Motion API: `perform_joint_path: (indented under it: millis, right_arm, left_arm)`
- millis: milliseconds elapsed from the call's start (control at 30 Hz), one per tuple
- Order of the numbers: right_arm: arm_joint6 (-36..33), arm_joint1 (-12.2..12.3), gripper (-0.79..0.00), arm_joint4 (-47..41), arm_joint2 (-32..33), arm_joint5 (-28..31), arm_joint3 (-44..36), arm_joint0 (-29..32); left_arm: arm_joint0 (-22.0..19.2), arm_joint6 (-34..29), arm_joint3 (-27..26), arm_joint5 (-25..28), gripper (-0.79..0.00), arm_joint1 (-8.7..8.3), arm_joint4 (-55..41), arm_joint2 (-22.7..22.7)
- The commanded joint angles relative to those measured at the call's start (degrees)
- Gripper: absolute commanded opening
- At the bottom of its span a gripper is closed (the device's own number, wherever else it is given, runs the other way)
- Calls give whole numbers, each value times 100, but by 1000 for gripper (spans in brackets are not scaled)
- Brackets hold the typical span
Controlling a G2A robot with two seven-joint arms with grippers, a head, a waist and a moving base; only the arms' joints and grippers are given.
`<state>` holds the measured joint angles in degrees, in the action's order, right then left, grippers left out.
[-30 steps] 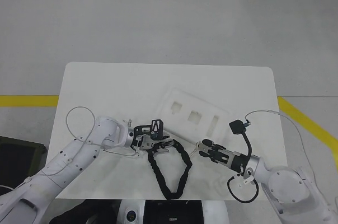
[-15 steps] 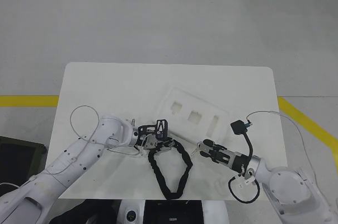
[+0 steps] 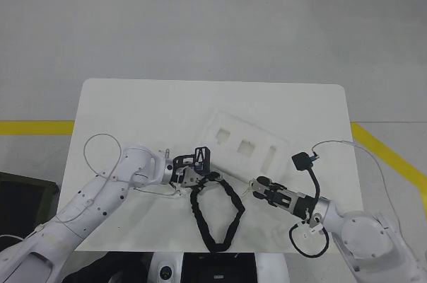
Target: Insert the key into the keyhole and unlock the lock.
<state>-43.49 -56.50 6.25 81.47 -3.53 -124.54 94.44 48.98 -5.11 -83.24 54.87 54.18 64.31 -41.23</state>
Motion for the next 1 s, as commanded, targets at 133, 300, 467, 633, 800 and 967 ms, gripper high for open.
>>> perform_joint_path:
  millis: [133, 300, 467, 633, 800, 967]
  right_arm:
    - [113, -11, -785, 12, -75, -54, -121, -11]
    - [380, -36, -785, -32, -186, -25, -200, -15]
    - [785, -63, -785, -142, -174, 92, -250, 56]
    - [1098, -81, -785, -184, -136, 214, -304, 199]
    - [1409, -101, -785, -140, -131, 221, -353, 315]
    - [1409, -101, -785, -140, -131, 221, -353, 315]
  left_arm:
    - [371, 1174, -328, 0, -785, -111, 707, -362]
    - [788, 2521, -508, -290, -785, -207, 1655, -585]
    - [1069, 3773, -378, -574, -785, -241, 2214, -628]
    - [1115, 4629, -109, -648, -785, -191, 2279, -555]
    - [1064, 4935, 46, -845, -785, -120, 2343, -478]
    - [1042, 4969, 77, -839, -785, -109, 2350, -472]
